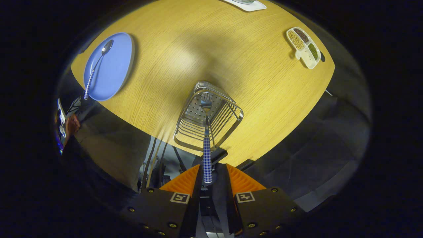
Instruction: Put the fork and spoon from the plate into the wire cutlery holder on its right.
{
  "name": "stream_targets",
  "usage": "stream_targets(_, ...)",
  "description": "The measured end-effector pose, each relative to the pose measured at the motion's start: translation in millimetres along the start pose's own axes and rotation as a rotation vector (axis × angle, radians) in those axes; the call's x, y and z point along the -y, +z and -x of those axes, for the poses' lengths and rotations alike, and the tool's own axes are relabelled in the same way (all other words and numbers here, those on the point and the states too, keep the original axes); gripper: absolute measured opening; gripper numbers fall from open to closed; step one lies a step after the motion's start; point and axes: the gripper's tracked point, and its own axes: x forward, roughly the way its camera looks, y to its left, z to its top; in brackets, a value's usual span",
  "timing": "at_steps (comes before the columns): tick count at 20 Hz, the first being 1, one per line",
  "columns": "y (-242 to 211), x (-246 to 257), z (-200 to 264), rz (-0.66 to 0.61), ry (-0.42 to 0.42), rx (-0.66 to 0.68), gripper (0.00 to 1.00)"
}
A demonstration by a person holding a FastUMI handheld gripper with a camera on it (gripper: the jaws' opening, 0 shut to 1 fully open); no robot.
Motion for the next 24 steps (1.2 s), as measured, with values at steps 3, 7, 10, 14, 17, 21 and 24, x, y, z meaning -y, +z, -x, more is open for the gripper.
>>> stream_targets(3, -5, -6, 9, -0.037, 0.029, 0.067, 0.48)
stream_targets(7, -8, -26, 26, -0.105, 0.103, 0.162, 0.78)
stream_targets(10, -3, -48, 33, -0.137, 0.130, 0.246, 0.99)
stream_targets(14, 13, -81, 46, -0.148, 0.151, 0.357, 0.99)
stream_targets(17, 22, -112, 51, -0.148, 0.196, 0.399, 0.99)
stream_targets(21, 39, -144, 55, -0.150, 0.220, 0.458, 0.99)
stream_targets(24, 57, -175, 58, -0.148, 0.255, 0.498, 0.99)
